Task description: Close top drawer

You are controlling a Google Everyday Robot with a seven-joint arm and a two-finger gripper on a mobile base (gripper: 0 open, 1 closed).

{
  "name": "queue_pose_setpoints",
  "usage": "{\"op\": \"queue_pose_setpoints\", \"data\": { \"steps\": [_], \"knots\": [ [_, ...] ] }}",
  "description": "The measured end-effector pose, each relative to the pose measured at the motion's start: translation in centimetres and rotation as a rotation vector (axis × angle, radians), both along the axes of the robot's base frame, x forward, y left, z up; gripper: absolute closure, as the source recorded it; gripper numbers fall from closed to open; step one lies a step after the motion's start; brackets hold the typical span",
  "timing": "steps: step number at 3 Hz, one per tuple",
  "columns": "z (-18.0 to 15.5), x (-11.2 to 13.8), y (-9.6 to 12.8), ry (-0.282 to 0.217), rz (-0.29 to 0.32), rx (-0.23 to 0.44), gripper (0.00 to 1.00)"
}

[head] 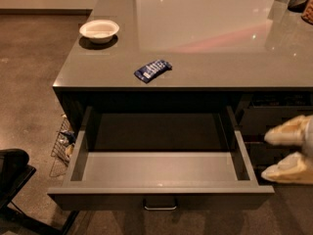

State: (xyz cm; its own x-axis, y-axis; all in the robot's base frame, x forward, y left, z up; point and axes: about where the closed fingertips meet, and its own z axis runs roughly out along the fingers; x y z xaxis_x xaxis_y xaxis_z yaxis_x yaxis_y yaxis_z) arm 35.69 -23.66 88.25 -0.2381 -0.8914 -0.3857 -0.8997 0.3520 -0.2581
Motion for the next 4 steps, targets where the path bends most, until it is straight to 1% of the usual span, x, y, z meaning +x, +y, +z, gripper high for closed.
{"op": "queue_pose_setpoints", "data": {
  "steps": [1,2,3,4],
  "knots": [
    [-7.3,-3.1,-0.9,0.048,-0.028,0.058,0.65],
    [-15.9,-6.8,-1.3,0.143,-0.076,0.117,0.96],
    [-15.2,-6.6,-1.2,0.136,-0.070,0.112,1.00],
    [-15.6,-7.0,-0.3,0.141,-0.063,0.113,1.00]
  ]
}}
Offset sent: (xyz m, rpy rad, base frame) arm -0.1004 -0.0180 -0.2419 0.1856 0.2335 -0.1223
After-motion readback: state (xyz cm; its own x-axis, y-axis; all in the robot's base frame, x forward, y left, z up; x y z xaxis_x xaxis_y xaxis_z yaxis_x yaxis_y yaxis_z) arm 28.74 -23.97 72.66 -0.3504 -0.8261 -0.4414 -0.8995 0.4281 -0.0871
